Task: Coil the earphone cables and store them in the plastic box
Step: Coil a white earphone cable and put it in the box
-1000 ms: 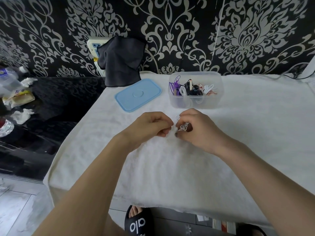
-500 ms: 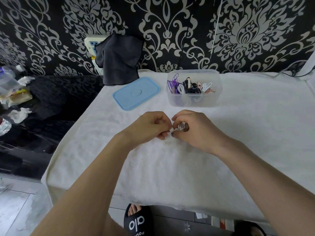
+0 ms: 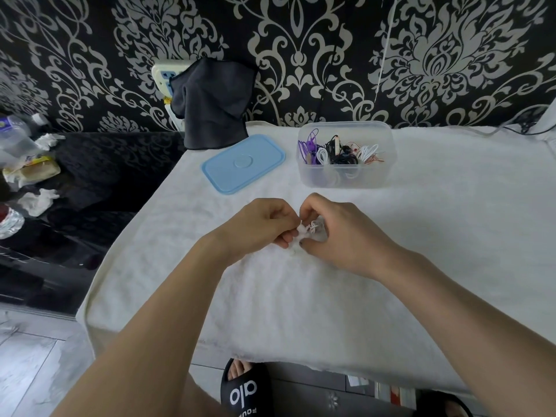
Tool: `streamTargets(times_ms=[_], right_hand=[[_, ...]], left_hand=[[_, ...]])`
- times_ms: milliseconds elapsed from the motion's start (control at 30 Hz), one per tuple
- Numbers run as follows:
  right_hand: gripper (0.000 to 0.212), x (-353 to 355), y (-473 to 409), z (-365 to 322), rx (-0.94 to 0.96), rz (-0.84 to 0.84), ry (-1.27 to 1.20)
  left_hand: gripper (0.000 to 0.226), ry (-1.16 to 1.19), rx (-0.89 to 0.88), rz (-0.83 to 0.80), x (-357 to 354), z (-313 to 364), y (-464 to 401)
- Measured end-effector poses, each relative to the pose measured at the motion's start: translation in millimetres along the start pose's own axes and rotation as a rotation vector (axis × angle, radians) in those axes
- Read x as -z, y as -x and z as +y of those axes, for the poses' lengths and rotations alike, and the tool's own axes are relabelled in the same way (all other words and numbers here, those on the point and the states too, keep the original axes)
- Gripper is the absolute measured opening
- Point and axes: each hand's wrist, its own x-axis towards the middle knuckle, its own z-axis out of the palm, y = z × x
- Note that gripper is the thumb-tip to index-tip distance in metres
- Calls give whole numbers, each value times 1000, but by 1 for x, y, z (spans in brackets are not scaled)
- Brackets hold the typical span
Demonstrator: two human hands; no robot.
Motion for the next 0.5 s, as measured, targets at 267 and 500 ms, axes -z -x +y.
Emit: streamTargets(times_ms=[267,500], right_hand=[[10,1,0,2,16,148,-153],[6,4,-7,3,-130,170,-482]], left_hand=[[23,55,41,-8,2,1,2],[13,-389,-25,-100,-2,-12,6]])
